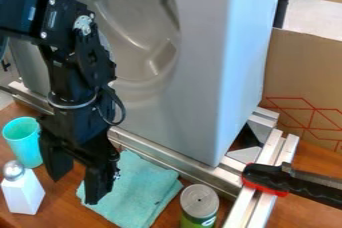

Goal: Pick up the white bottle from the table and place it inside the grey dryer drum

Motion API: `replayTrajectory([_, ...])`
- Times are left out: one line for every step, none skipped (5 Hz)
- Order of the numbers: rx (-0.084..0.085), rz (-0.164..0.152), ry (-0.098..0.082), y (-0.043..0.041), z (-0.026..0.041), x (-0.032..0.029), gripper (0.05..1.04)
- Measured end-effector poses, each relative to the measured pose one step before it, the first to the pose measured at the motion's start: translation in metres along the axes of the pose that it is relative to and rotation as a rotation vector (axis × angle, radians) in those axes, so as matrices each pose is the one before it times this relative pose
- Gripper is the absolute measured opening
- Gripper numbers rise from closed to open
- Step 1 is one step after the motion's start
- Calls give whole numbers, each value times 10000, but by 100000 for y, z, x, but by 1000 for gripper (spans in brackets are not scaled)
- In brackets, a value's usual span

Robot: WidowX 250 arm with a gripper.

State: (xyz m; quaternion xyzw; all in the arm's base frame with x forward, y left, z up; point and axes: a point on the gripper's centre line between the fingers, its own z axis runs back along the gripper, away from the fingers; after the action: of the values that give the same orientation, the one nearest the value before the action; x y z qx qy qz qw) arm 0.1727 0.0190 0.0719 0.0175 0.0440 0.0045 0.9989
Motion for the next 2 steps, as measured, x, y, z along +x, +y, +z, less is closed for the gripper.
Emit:
replayTrajectory([-6,-4,122,-44,-207,-163,1000])
replayTrajectory([271,466,-81,1539,1220,-60,1000])
